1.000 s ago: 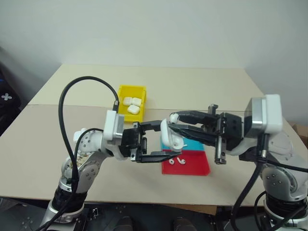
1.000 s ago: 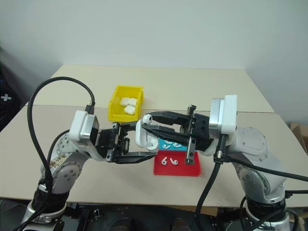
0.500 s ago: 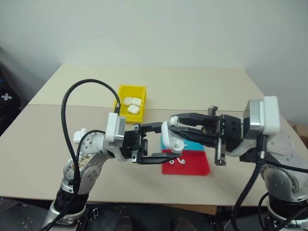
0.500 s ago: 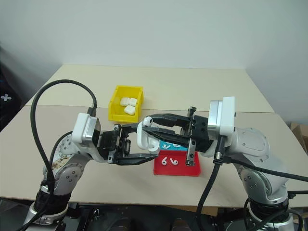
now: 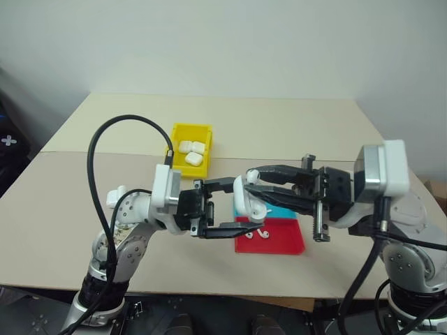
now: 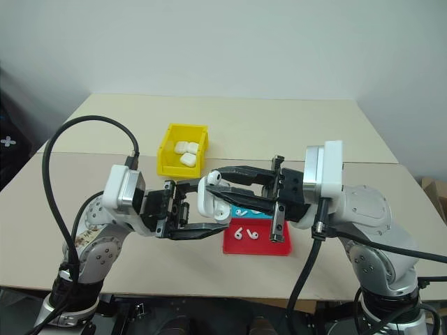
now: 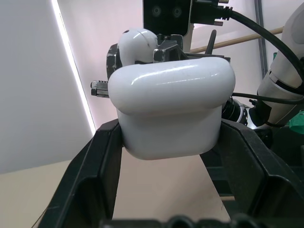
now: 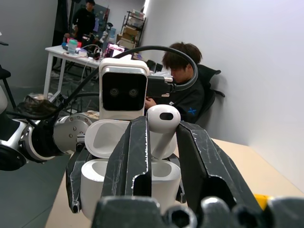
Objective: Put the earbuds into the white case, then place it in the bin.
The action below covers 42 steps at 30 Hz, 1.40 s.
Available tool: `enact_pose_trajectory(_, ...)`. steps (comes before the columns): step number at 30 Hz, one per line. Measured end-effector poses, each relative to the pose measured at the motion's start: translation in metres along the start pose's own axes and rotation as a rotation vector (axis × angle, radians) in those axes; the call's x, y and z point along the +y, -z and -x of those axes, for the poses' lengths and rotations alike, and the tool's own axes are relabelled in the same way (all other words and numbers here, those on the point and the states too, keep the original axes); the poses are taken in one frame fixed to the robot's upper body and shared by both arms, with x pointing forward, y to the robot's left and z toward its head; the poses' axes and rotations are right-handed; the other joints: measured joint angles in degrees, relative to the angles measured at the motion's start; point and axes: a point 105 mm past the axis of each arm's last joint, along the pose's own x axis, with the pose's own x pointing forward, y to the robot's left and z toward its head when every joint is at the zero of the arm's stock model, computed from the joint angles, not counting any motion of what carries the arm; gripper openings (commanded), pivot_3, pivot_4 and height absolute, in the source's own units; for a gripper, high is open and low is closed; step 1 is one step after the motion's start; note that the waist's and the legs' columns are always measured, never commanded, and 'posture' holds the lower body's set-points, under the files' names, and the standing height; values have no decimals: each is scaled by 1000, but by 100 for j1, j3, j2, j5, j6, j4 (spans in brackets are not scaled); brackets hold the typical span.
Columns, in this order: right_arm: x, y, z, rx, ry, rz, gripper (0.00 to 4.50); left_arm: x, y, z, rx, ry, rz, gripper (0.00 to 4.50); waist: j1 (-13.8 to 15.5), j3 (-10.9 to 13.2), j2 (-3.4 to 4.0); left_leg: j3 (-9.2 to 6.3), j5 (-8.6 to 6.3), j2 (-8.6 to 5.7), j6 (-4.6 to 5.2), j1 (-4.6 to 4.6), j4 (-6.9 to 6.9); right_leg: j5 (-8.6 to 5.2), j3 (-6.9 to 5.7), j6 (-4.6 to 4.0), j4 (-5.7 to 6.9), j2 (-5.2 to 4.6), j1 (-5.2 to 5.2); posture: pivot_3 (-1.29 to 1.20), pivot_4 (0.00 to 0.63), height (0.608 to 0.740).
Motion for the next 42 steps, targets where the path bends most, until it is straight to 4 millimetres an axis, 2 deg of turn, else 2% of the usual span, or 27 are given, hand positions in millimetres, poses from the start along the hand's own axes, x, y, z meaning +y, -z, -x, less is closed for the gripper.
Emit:
enact_pose_trajectory(28,-2,1,-1,-5,10,46,674,0,-1,1,2,-1,-8,2766,0,0,0,0,0,0,0,0,0,0,0,0,0,0,0,0,150,740)
enact_pose_trajectory(29,-1,1,-1,-6,7,47,1355,0,-1,0,1,-1,-8,2766,1,0,0,0,0,0,0,0,0,0,0,0,0,0,0,0,150,740)
enact_pose_trajectory(33,-1,1,0,-2,0,77,2599,-1,0,-1,1,5,-4,2766,1,0,0,0,0,0,0,0,0,0,0,0,0,0,0,0,150,740)
enact_pose_trajectory(42,3,2,5,38,-37,132,2599,-2,5,-1,23,13,1,2766,3,0,0,0,0,0,0,0,0,0,0,0,-1,0,1,0,150,740)
